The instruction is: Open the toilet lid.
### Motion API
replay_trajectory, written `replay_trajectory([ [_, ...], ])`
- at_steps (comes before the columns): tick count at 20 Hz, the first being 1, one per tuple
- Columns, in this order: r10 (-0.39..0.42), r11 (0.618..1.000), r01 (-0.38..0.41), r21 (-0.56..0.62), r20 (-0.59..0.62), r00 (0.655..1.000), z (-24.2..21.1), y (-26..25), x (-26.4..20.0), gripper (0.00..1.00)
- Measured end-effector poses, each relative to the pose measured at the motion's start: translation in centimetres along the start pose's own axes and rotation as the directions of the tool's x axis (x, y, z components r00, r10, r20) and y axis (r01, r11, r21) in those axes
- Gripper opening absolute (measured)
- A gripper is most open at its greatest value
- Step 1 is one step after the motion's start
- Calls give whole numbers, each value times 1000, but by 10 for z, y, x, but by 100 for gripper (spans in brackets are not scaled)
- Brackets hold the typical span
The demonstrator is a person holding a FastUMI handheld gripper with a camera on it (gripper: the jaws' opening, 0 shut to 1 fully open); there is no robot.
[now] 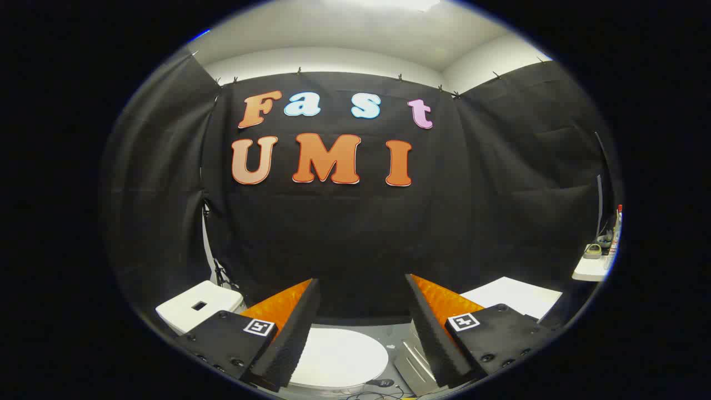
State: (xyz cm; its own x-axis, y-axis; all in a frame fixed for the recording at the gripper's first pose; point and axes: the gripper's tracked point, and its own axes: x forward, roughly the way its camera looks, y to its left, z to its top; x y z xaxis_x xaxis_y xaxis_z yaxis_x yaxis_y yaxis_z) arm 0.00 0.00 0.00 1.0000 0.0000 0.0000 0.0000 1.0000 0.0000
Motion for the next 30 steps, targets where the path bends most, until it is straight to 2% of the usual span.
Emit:
replay_trajectory([
  [23, 24, 1000, -24, -12, 7, 1000, -5, 8, 4, 98],
  [27, 26, 999, -26, -22, 1, 1000, -28, -4, 8, 98],
  [30, -3, 999, 4, 47, -41, 999, -65, -24, 17, 99],
])
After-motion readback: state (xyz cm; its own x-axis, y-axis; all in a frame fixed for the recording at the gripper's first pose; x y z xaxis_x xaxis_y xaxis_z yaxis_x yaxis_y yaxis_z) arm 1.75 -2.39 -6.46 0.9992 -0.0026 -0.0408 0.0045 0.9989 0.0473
